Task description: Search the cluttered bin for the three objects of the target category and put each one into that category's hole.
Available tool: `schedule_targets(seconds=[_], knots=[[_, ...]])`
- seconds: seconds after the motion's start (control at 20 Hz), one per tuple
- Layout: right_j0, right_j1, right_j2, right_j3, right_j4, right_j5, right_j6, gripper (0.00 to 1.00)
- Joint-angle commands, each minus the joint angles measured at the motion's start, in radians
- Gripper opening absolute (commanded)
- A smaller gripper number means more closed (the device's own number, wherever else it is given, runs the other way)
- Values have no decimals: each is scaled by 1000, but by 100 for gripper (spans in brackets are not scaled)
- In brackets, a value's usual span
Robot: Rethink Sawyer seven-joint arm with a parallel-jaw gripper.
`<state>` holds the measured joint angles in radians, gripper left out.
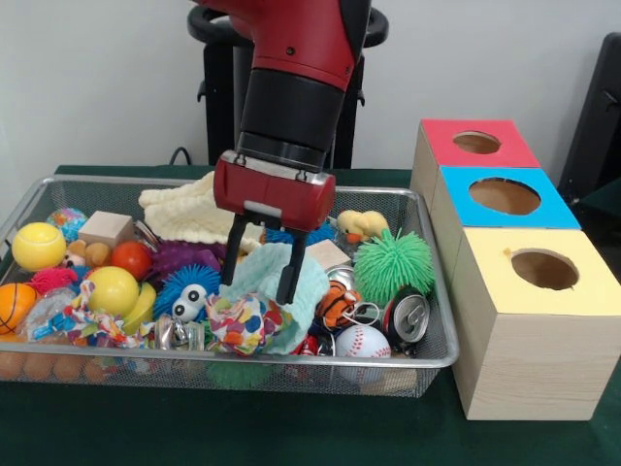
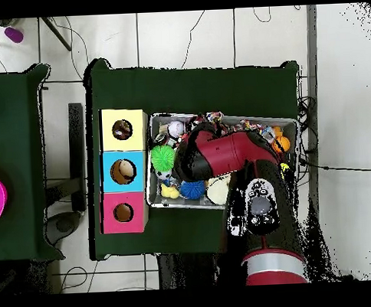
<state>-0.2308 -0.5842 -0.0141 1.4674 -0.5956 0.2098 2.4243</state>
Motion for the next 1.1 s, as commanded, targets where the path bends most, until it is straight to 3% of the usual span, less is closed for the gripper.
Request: schedule_targets(seconds=[0.05,0.5,0.75,0.95,1.1], knots=[[0,31,64,-14,-84,-57,-75,100],[46,49,3,-26,-107,-140,2,100],[91,106,-79,-45,-79,-268,60,100],[116,159,-132,-61,-49,-362,54,100],[111,162,-132,-60,-43,-376,40,100]])
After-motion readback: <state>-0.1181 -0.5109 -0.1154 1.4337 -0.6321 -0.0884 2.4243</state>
